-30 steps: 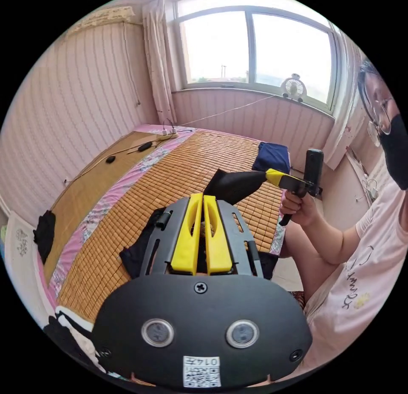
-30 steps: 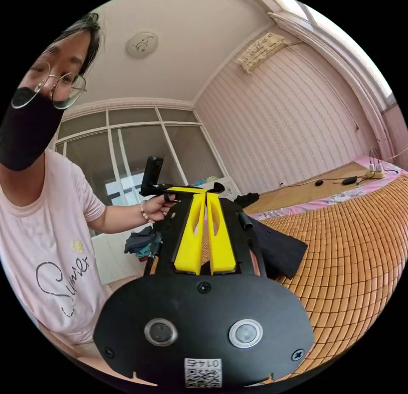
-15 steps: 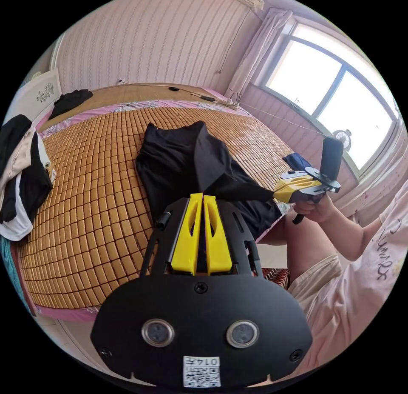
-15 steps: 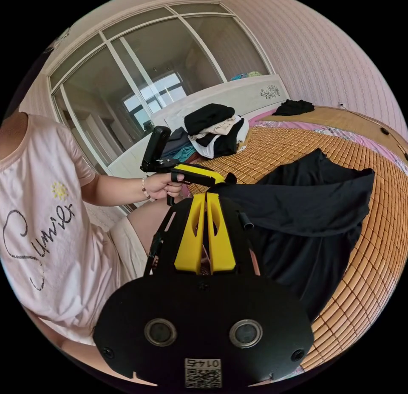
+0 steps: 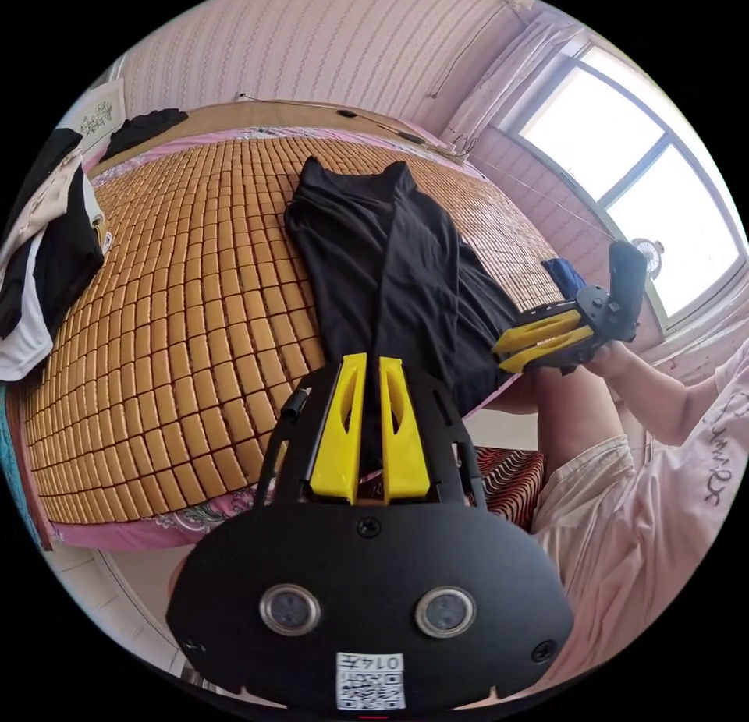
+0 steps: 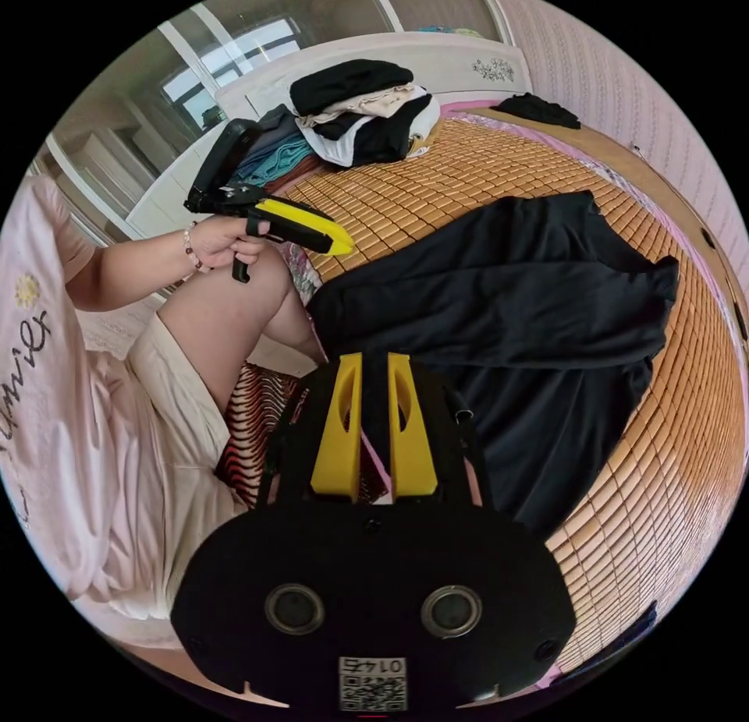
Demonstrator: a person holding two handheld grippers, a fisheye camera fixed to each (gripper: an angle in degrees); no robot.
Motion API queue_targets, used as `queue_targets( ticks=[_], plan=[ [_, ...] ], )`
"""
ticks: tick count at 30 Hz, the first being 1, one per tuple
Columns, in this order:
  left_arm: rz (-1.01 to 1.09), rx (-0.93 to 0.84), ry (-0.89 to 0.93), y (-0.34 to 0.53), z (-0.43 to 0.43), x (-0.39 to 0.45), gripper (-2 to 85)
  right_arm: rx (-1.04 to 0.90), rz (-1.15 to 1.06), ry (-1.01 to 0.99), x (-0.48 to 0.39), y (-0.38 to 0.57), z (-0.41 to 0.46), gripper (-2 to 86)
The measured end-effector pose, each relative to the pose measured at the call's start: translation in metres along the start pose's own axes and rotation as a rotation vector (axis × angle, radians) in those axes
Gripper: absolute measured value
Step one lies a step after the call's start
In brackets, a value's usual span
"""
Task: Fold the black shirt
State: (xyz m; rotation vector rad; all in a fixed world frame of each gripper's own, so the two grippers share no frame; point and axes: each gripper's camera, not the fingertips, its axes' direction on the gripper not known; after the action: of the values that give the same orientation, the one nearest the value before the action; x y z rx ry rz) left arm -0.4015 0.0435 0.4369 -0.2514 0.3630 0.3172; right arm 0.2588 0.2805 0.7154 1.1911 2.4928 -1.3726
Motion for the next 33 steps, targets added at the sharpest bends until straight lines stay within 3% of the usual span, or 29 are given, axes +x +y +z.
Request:
queue_targets(
  ticks=[8,12,16,25,31,33],
  plan=[
    [0.173,-0.115,0.003,-0.024,0.013,0.021,3.8,0.047,0.249,0.455,0.136,-0.089,-0.055,0.3],
    [0.196,-0.115,-0.013,-0.033,0.009,0.022,3.9,0.079,0.344,0.409,0.206,-0.141,-0.059,-0.2],
    [0.174,-0.132,-0.040,-0.041,0.010,0.007,3.9,-0.050,0.394,0.439,0.262,-0.189,-0.037,-0.4],
    [0.187,-0.181,0.003,-0.046,0.008,-0.026,1.3,-0.087,0.589,0.552,0.336,-0.189,-0.040,-0.2],
    [0.154,-0.162,0.028,-0.055,-0.010,-0.043,0.0,0.219,0.596,0.444,0.318,-0.150,-0.102,1.5],
    [0.154,-0.142,0.033,-0.058,-0.019,-0.046,0.0,0.206,0.580,0.400,0.304,-0.129,-0.112,5.5]
  ],
)
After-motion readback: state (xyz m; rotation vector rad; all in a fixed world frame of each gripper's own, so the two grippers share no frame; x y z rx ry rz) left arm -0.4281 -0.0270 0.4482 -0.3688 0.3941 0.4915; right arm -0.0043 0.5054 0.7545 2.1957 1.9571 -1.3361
